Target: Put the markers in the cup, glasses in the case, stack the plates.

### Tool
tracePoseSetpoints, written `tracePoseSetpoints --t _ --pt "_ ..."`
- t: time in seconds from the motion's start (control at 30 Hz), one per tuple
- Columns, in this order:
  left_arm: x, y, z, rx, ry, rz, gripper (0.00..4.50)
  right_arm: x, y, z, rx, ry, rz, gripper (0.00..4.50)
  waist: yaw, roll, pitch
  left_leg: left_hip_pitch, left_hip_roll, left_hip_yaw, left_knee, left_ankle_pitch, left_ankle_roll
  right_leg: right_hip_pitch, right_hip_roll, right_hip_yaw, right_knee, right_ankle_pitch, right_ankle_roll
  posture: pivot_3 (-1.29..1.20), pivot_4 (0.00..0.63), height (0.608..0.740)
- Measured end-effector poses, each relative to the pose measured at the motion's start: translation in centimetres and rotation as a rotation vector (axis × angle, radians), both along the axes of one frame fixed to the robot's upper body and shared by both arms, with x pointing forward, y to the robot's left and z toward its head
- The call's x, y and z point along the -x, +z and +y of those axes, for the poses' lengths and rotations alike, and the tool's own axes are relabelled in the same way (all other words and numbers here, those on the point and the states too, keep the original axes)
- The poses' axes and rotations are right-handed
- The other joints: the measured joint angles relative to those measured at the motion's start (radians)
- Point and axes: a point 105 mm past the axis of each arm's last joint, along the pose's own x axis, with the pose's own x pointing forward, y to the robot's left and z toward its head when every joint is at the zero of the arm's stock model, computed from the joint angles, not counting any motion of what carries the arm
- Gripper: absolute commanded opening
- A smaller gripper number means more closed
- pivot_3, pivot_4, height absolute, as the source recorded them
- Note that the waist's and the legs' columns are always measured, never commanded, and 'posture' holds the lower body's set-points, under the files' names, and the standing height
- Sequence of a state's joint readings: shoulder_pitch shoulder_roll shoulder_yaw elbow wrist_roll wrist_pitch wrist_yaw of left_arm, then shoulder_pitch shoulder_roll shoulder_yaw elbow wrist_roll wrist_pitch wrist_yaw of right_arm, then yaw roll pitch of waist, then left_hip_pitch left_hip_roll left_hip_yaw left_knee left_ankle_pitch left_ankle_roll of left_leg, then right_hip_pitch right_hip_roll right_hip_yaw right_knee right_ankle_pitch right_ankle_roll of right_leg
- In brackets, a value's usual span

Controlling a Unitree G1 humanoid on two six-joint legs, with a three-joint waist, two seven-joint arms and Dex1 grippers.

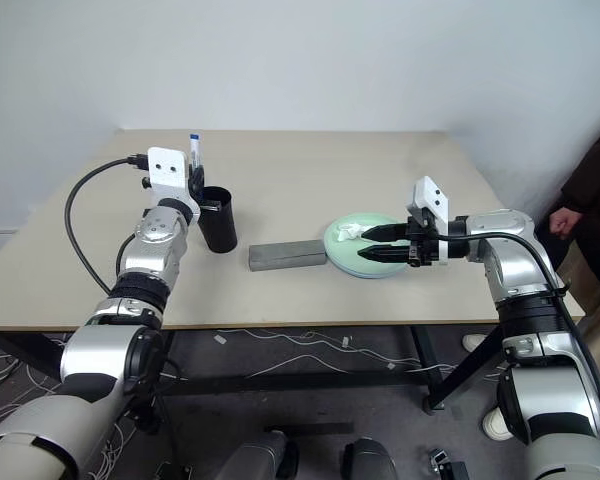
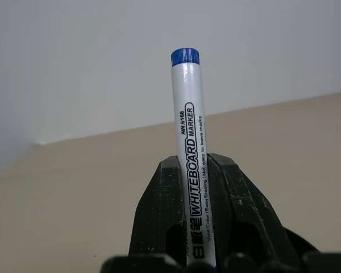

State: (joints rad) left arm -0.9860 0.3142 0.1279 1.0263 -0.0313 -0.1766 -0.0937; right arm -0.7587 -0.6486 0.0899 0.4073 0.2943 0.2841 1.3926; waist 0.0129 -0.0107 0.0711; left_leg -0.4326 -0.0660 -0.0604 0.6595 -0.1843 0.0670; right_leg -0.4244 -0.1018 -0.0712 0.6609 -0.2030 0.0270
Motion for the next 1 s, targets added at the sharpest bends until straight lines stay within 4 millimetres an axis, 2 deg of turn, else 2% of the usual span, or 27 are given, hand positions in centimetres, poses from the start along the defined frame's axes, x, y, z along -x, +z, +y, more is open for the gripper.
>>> tracePoseSetpoints --t 0.2,0.23,0.3,0.37,0.6,0.83,1.0 --pt "0.0 0.1 -0.1 0.0 -0.005 -0.009 0.45 0.1 -0.2 0.0 0.0 0.0 0.006 1.92 0.0 0.0 0.0 0.0 0.0 0.0 0.0 0.0 0.0 0.0 0.0 0.0 0.0 0.0 0.0 0.0 0.0 0.695" --pt "0.0 0.1 -0.2 0.001 -0.006 -0.009 0.83 0.1 -0.2 0.0 0.0 0.0 0.006 1.92 0.0 0.0 0.0 0.0 0.0 0.0 0.0 0.0 0.0 0.0 0.0 0.0 0.0 0.0 0.0 0.0 0.0 0.695" --pt "0.0 0.0 -0.3 0.002 -0.011 -0.007 1.2 0.1 -0.2 0.0 0.0 0.0 0.007 1.92 0.0 0.0 0.0 0.0 0.0 0.0 0.0 0.0 0.0 0.0 0.0 0.0 0.0 0.0 0.001 0.0 0.0 0.695" --pt "0.0 0.0 -0.4 0.004 -0.017 -0.006 1.8 0.1 -0.2 0.0 0.0 0.0 0.007 1.92 0.0 0.0 0.0 0.0 0.0 0.0 0.0 0.0 0.0 0.0 0.0 0.0 0.0 0.0 0.001 0.0 0.0 0.695" --pt "0.2 -0.9 -0.4 0.007 -0.017 0.013 4.11 0.1 -0.2 0.0 0.0 -0.001 0.01 1.92 0.0 0.0 0.0 0.0 0.0 0.0 0.0 0.0 0.0 0.0 0.0 0.0 0.0 0.001 0.001 0.0 0.0 0.695" --pt "1.0 -1.1 0.0 -0.019 -0.057 -0.003 4.11 0.4 -0.4 0.1 0.002 0.0 0.017 1.92 0.0 0.0 0.0 0.0 0.0 0.0 0.001 0.0 0.0 -0.001 0.0 0.0 0.0 0.001 0.0 0.0 0.0 0.695" --pt "4.3 0.5 1.6 -0.077 -0.285 0.039 4.11 0.6 -0.3 -0.2 -0.011 -0.014 0.017 1.92 -0.015 0.001 -0.001 -0.002 0.001 0.001 0.0 0.0 0.0 -0.003 0.001 0.001 0.0 0.001 -0.001 0.0 0.0 0.695"
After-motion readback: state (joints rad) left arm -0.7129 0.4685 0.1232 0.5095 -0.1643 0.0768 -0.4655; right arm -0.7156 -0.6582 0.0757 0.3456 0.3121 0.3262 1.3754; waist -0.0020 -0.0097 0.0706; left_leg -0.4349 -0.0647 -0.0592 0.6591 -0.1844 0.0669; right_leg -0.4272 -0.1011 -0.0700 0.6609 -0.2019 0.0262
